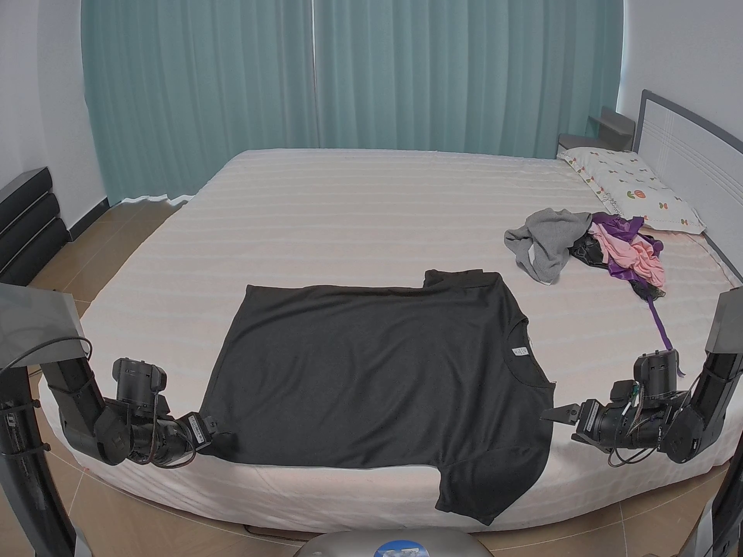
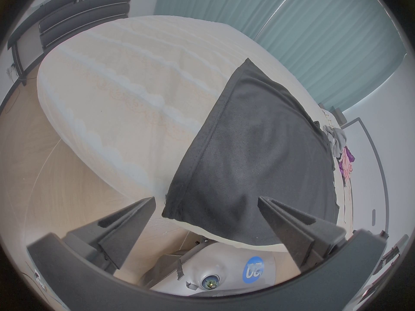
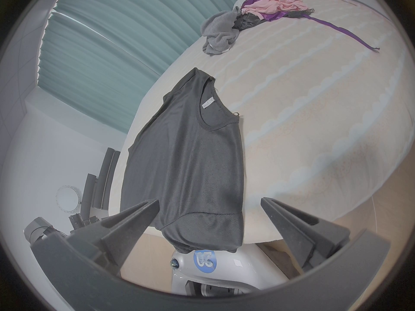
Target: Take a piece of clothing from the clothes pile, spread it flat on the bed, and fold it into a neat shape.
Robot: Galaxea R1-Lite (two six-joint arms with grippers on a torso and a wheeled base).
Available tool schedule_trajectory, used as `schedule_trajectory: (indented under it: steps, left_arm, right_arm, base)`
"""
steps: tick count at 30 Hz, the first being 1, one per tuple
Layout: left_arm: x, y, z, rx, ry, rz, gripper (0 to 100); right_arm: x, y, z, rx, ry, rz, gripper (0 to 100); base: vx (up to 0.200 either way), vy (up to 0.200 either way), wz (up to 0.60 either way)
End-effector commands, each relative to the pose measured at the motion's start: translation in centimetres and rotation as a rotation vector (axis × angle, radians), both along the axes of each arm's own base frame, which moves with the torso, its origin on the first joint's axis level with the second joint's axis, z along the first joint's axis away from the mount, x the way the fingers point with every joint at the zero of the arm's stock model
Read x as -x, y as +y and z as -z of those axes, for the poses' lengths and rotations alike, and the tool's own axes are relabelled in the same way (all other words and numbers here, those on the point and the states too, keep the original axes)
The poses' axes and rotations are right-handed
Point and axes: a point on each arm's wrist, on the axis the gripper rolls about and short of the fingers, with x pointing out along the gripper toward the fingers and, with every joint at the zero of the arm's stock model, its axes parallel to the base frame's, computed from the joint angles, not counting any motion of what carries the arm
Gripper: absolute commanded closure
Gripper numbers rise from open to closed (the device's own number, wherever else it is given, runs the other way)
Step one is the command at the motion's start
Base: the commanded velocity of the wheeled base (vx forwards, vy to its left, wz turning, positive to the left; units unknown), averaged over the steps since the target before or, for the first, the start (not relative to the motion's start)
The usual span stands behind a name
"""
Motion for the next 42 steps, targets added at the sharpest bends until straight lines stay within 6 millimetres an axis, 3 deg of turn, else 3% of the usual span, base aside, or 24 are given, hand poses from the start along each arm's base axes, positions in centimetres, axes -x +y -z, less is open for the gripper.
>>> schedule_trajectory:
  steps: [1,5,6,14,22,30,42]
  left_arm:
    - [-0.6,0.1,0.4,0.003,0.002,-0.002,0]
    - [-1.2,0.1,0.4,0.005,-0.01,-0.005,0]
    - [-1.2,0.1,0.4,0.005,-0.009,-0.005,100]
    - [0.3,0.3,0.6,0.002,0.026,-0.012,100]
    - [0.5,1.6,-0.7,0.006,-0.015,-0.06,100]
    - [0.5,2.2,-0.8,0.105,-0.005,-0.097,100]
    - [0.6,2.3,-0.7,0.113,0.001,-0.104,100]
  right_arm:
    - [-0.1,0.0,0.1,0.0,0.0,-0.002,0]
    - [0.0,0.1,0.1,0.0,0.002,-0.004,0]
    - [-0.1,0.1,0.1,0.0,0.0,-0.005,0]
    - [-0.2,0.3,0.5,0.001,0.012,-0.011,0]
    - [-0.4,0.7,1.3,0.009,0.022,-0.029,0]
    - [-1.8,1.6,2.6,0.014,0.033,-0.051,0]
    - [-4.1,1.7,4.5,0.084,0.025,0.004,0]
  base:
    - [0.0,0.0,0.0]
    - [0.0,0.0,0.0]
    - [0.0,0.0,0.0]
    - [0.0,0.0,0.0]
    - [0.0,0.0,0.0]
    - [0.0,0.0,0.0]
    - [0.0,0.0,0.0]
